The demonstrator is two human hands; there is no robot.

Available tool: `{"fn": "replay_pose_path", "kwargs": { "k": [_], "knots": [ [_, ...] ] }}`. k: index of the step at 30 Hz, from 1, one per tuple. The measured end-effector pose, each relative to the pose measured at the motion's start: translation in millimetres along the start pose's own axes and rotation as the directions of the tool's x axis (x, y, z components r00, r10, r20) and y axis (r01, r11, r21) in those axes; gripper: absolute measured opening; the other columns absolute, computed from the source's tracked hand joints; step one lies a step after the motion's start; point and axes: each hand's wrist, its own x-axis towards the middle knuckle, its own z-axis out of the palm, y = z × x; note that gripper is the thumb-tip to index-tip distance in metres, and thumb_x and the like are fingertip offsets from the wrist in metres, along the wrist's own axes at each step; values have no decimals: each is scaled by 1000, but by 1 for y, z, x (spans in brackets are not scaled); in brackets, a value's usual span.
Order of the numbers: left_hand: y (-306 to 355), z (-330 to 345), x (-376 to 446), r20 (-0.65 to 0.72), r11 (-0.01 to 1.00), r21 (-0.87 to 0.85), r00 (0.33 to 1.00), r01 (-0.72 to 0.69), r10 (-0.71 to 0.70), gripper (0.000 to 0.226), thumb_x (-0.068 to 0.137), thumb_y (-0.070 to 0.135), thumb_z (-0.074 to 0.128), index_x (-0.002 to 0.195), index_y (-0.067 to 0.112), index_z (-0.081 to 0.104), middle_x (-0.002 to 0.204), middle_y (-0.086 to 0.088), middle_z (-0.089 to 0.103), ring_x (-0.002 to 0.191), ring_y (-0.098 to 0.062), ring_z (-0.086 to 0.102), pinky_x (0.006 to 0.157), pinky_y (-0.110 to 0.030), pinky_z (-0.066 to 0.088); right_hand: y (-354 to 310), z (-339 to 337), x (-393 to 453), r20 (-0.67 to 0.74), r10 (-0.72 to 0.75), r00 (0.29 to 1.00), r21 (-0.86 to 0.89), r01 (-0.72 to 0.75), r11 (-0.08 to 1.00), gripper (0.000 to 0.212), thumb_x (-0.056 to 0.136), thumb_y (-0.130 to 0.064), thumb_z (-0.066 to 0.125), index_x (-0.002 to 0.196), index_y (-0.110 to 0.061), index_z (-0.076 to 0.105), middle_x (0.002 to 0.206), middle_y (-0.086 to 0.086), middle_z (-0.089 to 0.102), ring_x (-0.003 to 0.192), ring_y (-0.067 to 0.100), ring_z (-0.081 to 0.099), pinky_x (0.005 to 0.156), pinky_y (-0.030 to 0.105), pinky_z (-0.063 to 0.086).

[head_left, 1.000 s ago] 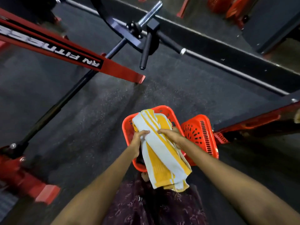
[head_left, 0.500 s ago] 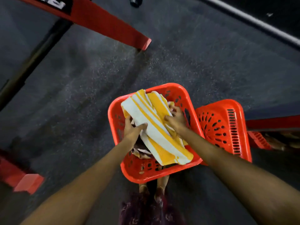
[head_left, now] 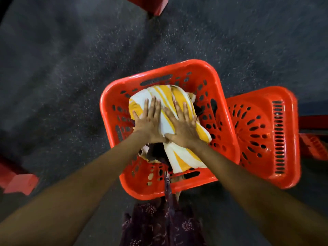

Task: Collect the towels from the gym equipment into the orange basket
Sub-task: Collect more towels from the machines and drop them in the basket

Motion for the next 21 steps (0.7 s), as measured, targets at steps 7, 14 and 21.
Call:
{"fn": "replay_pose_path", "kwargs": {
  "k": [7,14,21],
  "knots": [
    [-6,53,49,142,994,76,986,75,-85,143,60,75,66,143,11,-31,151,-5,-38,143,-27,-27,113,-61,10,29,40,45,84,41,996,-187,-25,982,108,73,-61,65,145,-47,-15,154,1,-33,140,38,-30,103,77,6],
    [-5,86,83,119,995,39,989,89,-93,140,62,71,67,145,11,-29,153,-5,-33,144,-27,-25,115,-59,9,51,72,75,99,95,991,-282,-64,957,108,77,-62,61,144,-42,-21,152,8,-36,139,42,-30,103,76,7],
    [-1,62,63,140,997,-54,989,56,-48,125,74,56,69,148,10,-21,156,-7,-27,147,-30,-14,117,-52,12,36,40,65,249,180,951,-246,-118,962,107,81,-58,62,142,-45,-24,150,5,-40,140,39,-30,106,73,9]
  ]
}}
